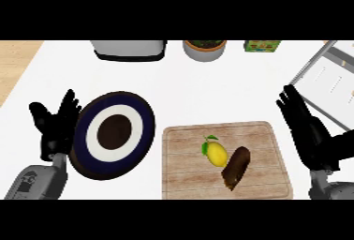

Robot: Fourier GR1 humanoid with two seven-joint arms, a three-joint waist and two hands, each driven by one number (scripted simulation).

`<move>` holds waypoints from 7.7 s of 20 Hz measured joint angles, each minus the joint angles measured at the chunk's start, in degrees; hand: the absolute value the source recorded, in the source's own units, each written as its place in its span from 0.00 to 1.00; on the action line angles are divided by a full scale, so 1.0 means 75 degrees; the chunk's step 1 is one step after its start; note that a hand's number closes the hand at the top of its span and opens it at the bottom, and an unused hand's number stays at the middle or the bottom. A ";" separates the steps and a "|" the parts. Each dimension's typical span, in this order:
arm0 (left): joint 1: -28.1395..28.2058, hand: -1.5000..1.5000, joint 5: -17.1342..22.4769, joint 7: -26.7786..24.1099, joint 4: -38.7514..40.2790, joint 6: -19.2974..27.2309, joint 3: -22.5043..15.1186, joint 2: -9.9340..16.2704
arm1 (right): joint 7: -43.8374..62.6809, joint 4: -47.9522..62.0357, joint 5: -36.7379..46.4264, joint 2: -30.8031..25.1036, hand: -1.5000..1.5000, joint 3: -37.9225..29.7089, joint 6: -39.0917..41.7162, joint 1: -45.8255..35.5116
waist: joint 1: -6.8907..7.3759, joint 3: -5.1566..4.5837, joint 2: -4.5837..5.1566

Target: Pick the lemon from the cutting board and place it in the tiered basket

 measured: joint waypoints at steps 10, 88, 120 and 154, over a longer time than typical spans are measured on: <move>-0.0033 0.50 -0.1014 -0.0765 -0.0466 -0.0531 -0.0266 0.1090 | -0.0232 0.0417 0.1180 0.0292 0.00 0.0123 -0.0940 -0.0217 | -0.0429 -0.0071 -0.0072; 0.0325 0.50 -0.2532 -0.1108 -0.0827 -0.1730 0.0555 0.0137 | 0.7432 0.0840 0.7425 0.2021 0.00 0.3006 0.3064 -0.1896 | -0.0292 -0.0081 -0.0013; 0.0239 0.50 -0.3054 -0.1081 -0.0841 -0.2110 0.0991 -0.0341 | 0.6772 0.2050 0.8010 0.3021 1.00 0.1818 0.2914 -0.2611 | -0.0245 -0.0089 -0.0003; 0.0062 0.50 -0.3134 -0.0930 -0.0951 -0.2260 0.1077 -0.0403 | 0.6700 0.7671 1.2422 0.0411 1.00 -0.2638 -0.0839 -0.8916 | -0.0139 -0.0081 0.0039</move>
